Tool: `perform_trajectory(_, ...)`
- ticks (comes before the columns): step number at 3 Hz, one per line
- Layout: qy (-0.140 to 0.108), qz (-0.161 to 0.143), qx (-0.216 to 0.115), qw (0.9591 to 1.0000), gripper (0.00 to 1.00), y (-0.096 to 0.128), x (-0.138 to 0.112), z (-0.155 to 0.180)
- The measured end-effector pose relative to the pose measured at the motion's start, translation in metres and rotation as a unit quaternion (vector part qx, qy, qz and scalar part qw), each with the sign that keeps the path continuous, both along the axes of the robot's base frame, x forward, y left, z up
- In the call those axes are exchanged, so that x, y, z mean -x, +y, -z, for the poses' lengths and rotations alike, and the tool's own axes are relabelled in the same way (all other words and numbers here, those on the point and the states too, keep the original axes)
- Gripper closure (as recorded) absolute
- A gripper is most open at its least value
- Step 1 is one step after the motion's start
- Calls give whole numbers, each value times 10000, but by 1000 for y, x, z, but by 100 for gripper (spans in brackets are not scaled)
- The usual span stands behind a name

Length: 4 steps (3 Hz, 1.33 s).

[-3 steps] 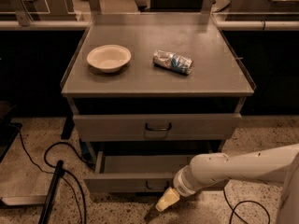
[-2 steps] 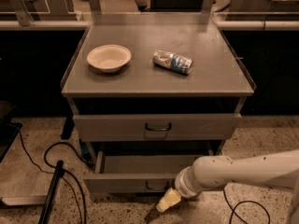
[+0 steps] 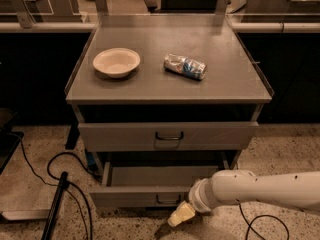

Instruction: Open middle drawer

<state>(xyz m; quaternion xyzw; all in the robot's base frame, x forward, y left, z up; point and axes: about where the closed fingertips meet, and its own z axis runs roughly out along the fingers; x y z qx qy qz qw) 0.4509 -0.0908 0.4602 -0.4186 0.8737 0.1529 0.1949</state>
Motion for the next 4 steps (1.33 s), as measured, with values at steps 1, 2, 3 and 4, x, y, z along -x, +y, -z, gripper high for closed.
perform_trajectory(1,-73,-26,46,10000,0,-1,-20,12)
perform_trajectory(2,-37,-64,147,9999,0,-2,-33,31)
perform_trajectory(3,176,-107,307,9993,0,-9,-24,51)
perform_trajectory(4,438,-132,379,9982,0,-17,-3,55)
